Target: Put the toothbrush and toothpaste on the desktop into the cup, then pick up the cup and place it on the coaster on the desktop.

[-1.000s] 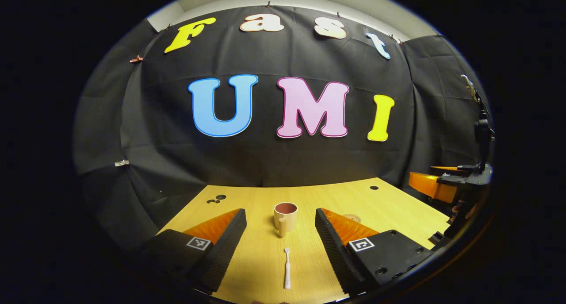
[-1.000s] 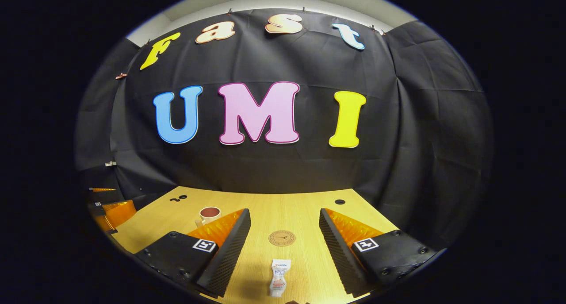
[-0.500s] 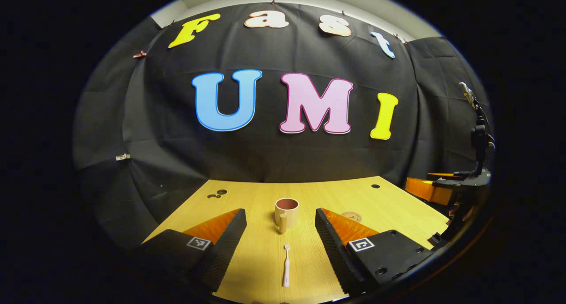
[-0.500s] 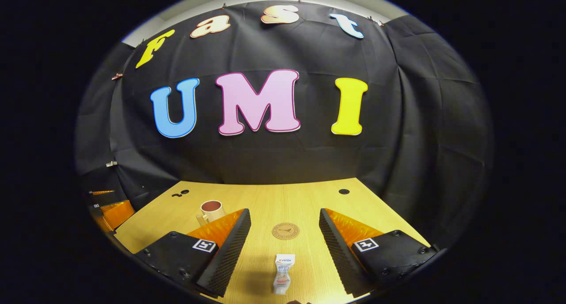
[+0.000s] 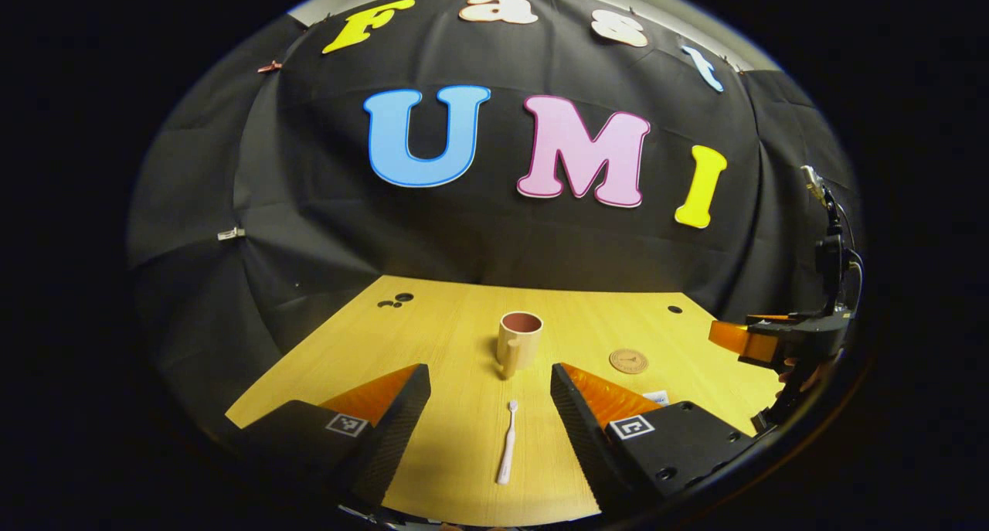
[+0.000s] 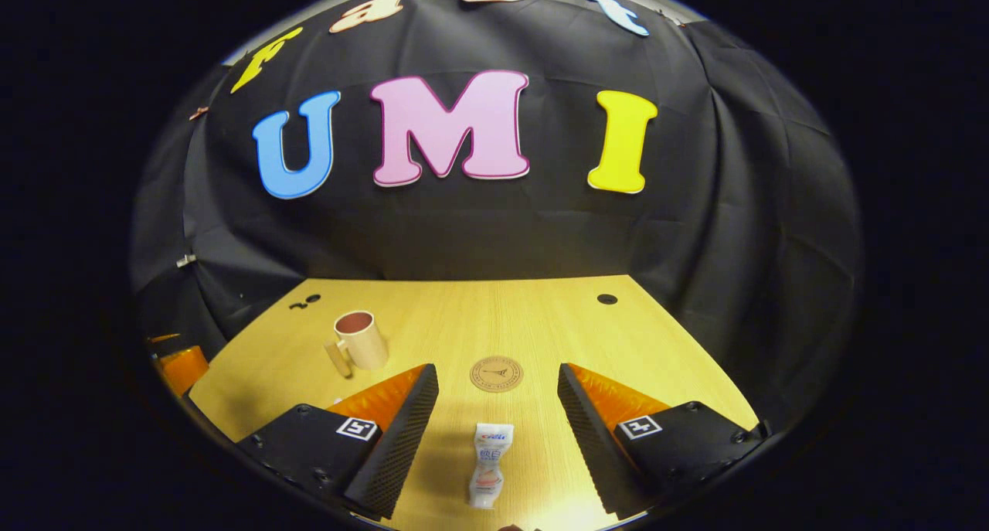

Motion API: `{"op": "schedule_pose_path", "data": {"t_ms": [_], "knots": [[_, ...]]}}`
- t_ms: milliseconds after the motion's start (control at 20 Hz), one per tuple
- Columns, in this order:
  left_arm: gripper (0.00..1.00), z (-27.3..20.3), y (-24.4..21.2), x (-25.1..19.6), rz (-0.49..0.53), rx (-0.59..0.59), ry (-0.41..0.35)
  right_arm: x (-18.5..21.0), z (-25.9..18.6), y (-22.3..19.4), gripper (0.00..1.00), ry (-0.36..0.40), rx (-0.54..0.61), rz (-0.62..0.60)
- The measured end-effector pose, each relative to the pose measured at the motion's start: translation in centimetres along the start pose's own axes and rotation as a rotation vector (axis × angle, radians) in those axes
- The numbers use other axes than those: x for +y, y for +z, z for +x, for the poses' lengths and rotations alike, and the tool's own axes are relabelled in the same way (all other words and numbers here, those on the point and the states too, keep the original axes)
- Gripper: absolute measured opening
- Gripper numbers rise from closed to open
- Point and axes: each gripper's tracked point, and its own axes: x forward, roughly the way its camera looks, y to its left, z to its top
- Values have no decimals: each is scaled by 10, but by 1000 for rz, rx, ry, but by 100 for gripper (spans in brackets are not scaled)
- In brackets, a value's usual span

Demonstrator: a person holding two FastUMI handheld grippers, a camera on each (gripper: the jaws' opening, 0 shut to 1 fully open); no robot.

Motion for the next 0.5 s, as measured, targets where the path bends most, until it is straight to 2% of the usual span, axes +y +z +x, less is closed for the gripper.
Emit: {"op": "schedule_pose_path", "data": {"t_ms": [200,500], "knots": [[97,4,-14,1,-11,30,37,12,19,-37,96,54,113,-17],[97,16,-38,0,-13,99,94,10,43,-107,96,81,301,-11]]}}
